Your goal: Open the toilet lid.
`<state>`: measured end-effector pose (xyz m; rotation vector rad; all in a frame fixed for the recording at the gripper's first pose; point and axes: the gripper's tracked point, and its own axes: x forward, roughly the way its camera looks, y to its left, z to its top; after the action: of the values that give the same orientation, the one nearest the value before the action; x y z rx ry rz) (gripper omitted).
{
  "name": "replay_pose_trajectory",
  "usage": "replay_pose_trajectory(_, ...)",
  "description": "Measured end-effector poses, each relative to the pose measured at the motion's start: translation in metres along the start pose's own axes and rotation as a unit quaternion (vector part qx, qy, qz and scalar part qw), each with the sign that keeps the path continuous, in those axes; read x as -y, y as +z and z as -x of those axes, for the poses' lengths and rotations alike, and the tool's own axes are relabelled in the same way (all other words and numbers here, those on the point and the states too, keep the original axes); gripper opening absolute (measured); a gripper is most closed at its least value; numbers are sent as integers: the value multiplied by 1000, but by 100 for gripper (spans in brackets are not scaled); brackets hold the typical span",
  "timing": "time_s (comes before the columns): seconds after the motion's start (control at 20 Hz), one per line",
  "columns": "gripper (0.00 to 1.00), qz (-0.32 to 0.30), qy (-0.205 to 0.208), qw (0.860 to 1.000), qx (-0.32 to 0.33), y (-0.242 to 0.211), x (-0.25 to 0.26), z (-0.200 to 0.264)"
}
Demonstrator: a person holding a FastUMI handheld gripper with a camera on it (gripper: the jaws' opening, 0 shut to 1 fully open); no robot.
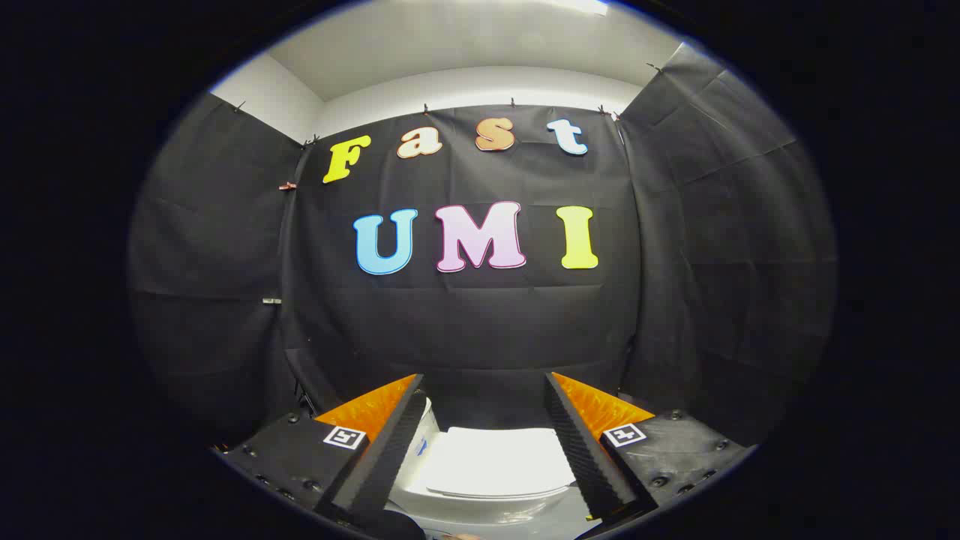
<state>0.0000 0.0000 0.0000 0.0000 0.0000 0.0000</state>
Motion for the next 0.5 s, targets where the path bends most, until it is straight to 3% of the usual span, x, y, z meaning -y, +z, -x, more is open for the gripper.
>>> replay_pose_trajectory(0.5,99,-3,0,1000,4,4,2,7)
